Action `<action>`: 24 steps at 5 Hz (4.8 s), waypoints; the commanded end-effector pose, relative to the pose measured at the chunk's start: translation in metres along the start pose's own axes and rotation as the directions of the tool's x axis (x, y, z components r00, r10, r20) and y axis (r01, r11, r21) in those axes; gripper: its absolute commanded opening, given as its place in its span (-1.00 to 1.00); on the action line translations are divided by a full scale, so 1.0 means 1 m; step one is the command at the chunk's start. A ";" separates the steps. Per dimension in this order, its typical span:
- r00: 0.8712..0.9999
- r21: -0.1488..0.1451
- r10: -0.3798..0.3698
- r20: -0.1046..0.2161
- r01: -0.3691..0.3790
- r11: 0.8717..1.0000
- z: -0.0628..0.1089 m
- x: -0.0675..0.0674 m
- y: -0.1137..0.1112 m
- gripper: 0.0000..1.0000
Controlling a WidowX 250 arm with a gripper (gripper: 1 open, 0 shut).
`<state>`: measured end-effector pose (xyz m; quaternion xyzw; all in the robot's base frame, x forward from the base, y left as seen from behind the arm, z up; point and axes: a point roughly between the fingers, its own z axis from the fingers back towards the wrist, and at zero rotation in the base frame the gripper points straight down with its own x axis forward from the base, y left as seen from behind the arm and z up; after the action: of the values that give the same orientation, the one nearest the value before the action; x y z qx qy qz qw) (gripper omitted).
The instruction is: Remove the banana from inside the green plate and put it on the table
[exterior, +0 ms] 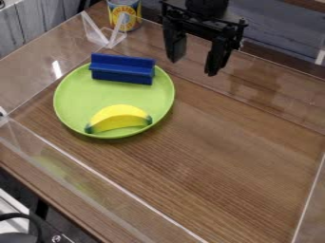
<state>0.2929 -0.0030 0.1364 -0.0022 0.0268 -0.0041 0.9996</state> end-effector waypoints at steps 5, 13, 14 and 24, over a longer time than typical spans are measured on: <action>0.844 0.083 -0.536 -0.017 0.535 0.841 -0.016 -0.052 0.054 1.00; 0.745 0.076 -0.666 0.046 0.662 0.746 -0.070 -0.041 0.072 1.00; 0.759 0.070 -0.649 0.052 0.646 0.761 -0.062 -0.040 0.075 1.00; 0.770 0.015 -0.630 0.101 0.632 0.774 -0.090 -0.028 0.100 1.00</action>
<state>0.2567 0.0961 0.0389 -0.0328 -0.0123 -0.3365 0.9410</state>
